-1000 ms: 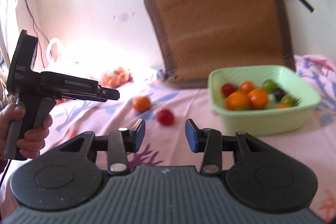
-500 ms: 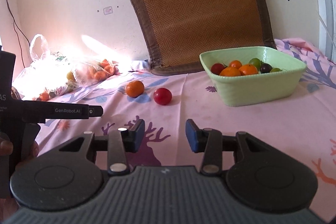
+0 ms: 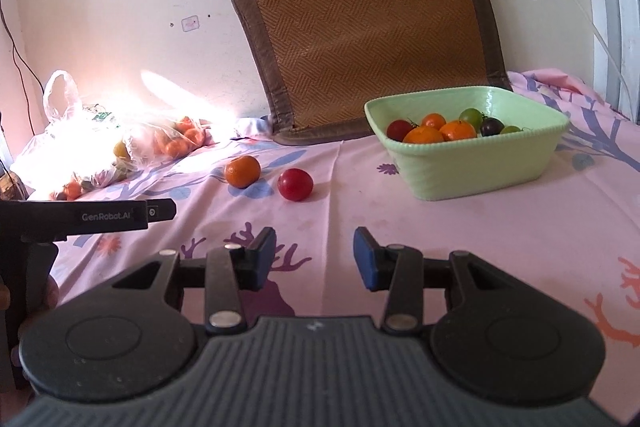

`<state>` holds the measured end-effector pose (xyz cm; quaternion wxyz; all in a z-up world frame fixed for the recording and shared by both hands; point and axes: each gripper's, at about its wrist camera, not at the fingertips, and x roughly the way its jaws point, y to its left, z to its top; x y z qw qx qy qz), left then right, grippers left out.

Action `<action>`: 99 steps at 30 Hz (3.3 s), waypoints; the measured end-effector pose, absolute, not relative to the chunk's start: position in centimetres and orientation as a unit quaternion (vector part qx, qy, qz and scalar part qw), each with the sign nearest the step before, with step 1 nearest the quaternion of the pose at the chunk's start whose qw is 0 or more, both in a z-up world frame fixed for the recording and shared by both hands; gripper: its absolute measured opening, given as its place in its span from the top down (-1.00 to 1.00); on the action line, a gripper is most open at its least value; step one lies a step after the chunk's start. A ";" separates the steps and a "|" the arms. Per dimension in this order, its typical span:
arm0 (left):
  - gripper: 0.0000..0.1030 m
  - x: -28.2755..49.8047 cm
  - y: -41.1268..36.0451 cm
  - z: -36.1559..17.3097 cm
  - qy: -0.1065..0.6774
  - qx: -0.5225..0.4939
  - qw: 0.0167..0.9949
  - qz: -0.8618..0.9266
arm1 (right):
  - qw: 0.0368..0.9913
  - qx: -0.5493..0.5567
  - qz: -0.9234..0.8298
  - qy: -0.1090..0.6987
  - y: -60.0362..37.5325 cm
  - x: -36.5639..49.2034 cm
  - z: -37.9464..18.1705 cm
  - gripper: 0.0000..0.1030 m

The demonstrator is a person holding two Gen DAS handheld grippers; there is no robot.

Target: Organize fruits

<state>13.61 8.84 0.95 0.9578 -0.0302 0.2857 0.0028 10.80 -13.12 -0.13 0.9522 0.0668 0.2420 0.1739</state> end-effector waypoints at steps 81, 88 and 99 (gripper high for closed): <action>-0.11 13.6 8.8 1.0 0.279 -0.031 0.959 -0.038 | 0.952 0.064 0.183 0.235 -13.3 9.5 -0.1 0.01; -0.11 13.6 8.8 1.0 0.279 -0.031 0.959 -0.038 | 0.952 0.064 0.184 0.235 -13.3 9.5 -0.1 0.01; -0.11 13.6 8.8 1.0 0.279 -0.031 0.959 -0.038 | 0.952 0.064 0.184 0.235 -13.3 9.5 -0.1 0.01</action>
